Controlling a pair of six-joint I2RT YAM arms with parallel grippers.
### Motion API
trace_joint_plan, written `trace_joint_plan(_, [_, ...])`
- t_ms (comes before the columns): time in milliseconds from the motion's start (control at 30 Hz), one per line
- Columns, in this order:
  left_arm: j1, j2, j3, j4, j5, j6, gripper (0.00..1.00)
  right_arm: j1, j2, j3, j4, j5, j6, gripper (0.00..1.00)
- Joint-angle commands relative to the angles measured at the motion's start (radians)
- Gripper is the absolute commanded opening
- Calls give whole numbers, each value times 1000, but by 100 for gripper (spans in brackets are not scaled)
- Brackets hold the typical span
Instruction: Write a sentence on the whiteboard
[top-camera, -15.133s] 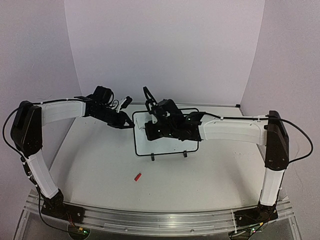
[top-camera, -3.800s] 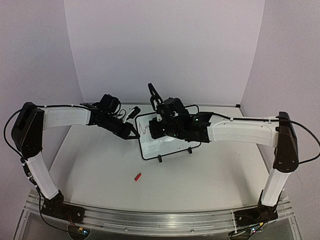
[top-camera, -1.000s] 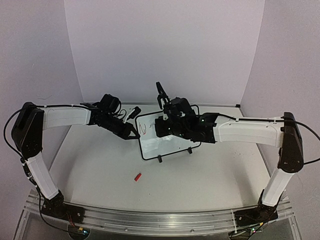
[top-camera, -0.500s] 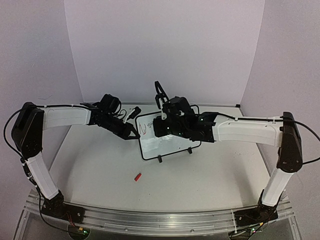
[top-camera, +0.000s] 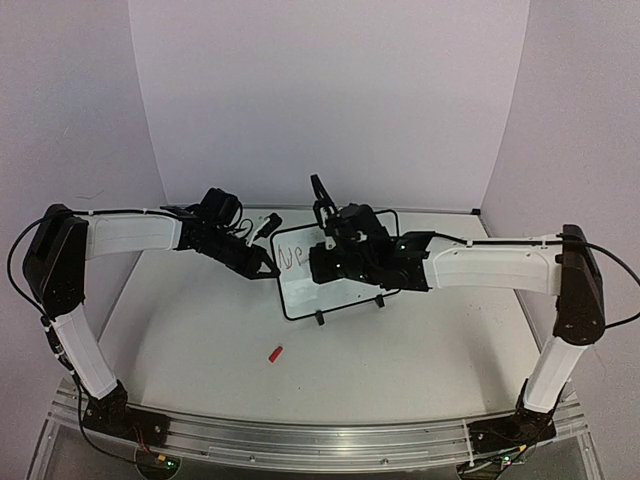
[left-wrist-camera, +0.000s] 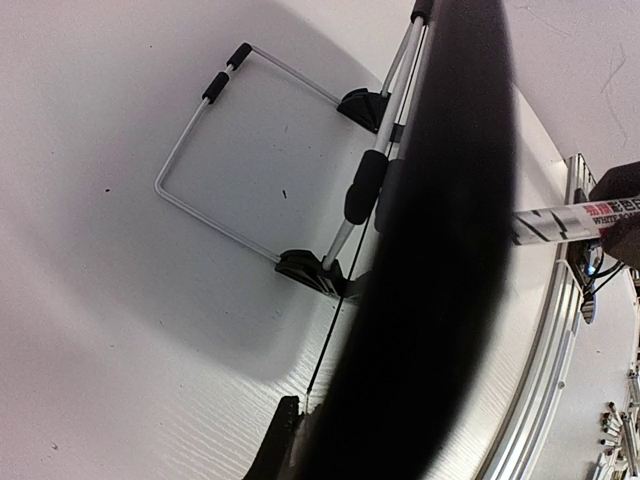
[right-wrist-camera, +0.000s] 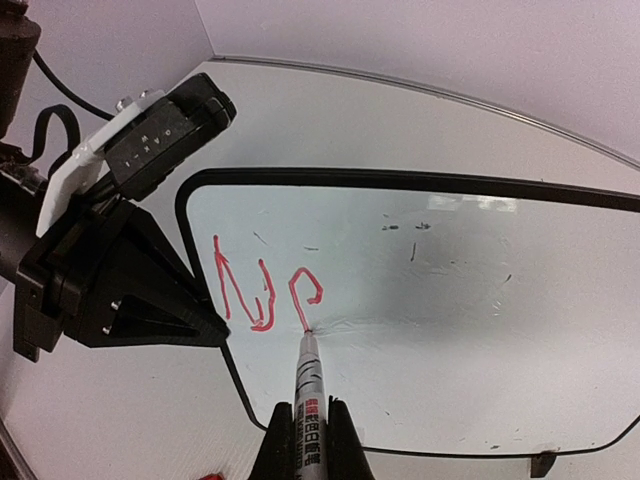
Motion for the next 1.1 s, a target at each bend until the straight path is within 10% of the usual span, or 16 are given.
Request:
trace_joint_plan(0, [-10, -8, 39, -27, -15, 24, 0, -5, -11, -17, 2, 40, 14, 0])
trace_joint_plan(1067, [-11, -5, 40, -30, -16, 25, 0, -7, -46, 15, 50, 62, -33, 0])
